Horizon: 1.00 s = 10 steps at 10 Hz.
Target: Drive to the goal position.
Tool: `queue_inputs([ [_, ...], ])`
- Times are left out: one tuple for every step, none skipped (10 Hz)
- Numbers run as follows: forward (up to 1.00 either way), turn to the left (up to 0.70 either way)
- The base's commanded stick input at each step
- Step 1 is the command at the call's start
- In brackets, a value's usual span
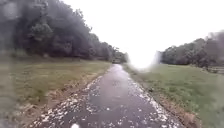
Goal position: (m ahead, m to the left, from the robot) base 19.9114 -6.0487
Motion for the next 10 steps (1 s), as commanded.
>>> queue_inputs([
  [0.50, -0.42],
  [0.50, -0.09],
  [0.50, 0.00],
  [0.50, 0.00],
  [0.50, 0.00],
  [0.50, 0.00],
  [0.50, 0.00],
  [0.50, 0.00],
  [0.50, -0.17],
  [0.50, -0.48],
])
